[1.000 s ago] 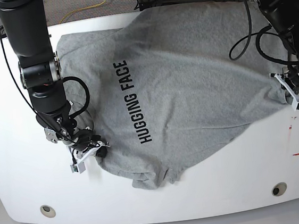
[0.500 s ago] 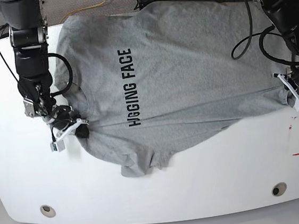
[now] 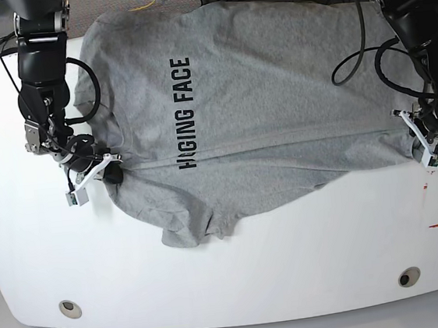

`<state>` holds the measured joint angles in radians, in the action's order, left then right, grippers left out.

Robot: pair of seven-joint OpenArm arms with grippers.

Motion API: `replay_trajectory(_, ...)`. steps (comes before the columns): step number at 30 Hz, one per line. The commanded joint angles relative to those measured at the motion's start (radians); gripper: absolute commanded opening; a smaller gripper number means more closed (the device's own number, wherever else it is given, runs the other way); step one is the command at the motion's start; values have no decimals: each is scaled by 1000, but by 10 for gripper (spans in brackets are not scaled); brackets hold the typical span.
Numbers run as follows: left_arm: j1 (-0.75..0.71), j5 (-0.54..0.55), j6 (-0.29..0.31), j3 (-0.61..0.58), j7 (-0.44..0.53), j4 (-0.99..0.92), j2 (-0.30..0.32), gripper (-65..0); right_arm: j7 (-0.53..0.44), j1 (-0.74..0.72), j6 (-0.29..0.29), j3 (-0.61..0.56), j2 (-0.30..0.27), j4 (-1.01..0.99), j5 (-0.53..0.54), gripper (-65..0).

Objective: Fold the T-shirt properly
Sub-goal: 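Pull the grasped edges apart to stretch the shirt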

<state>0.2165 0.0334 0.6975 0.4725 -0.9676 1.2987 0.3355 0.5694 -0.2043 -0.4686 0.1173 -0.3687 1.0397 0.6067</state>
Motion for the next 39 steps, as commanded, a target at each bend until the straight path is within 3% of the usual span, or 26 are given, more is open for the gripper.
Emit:
replay_trajectory(1,24,6,1,4,19,19,15,-650,-5,-40,0,0,-16,14,0,-568)
replay_trajectory(4,24,6,1,4,19,19,14,-650,-5,-48,0,0,-19,12,0,-455)
replay_trajectory(7,24,6,1,4,19,19,4,-650,-7,-51,0,3,-20,12,-1,-277)
replay_trajectory(9,24,6,1,4,19,19,0,-650,-9,-68,0,5,-22,12,-1,-192)
replay_trajectory(10,24,6,1,4,19,19,0,-650,-9,-79,0,5,-22,11,-1,-181)
replay_trajectory(16,22,6,1,4,19,19,0,-650,-13,-166,-2,0,-46,-152,-3,-187)
replay_trajectory(20,22,6,1,4,19,19,0,-650,-65,-200,-8,-3,-54,-250,-3,-322)
replay_trajectory(21,22,6,1,4,19,19,0,-650,-68,-200,-8,-3,-54,-250,-3,-380)
replay_trajectory(25,22,6,1,4,19,19,0,-650,-28,-200,-8,-9,-52,-249,-1,-504)
replay_trajectory(34,24,6,1,4,19,19,1,-650,-19,-134,-5,-43,-29,-169,8,-360)
replay_trajectory(39,24,6,1,4,19,19,1,-650,-19,-109,-2,-43,-22,-131,2,-374)
